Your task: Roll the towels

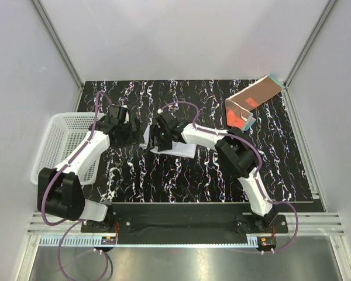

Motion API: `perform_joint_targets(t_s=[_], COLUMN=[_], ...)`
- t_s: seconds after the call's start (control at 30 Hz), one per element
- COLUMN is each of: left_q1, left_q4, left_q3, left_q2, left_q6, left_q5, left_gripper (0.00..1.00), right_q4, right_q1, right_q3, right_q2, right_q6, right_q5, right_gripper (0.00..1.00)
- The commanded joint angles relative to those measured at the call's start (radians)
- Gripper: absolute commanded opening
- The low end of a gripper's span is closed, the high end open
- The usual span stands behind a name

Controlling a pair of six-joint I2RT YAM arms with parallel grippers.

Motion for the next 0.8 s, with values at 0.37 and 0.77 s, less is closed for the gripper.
perform_joint_targets(t_s=[0.37, 0.77], left_q1=[-0.008, -0.045], left_q4=[0.036, 0.07], left_q3=[-0.004, -0.018], left_q2=[-0.018, -0.005], left_q6=[0.006, 0.031], left_q5=[-0.066, -0.04], left_gripper=[0.99, 0.98], right_q4=[0.006, 0.209], right_q1=[-0.018, -0.162], right_q3=[-0.16, -0.476], right_q2=[-0.362, -0.393], right_q6=[-0.068, -0.016], right_q5=[0.095, -0.014], right_gripper=[1.0, 0.48])
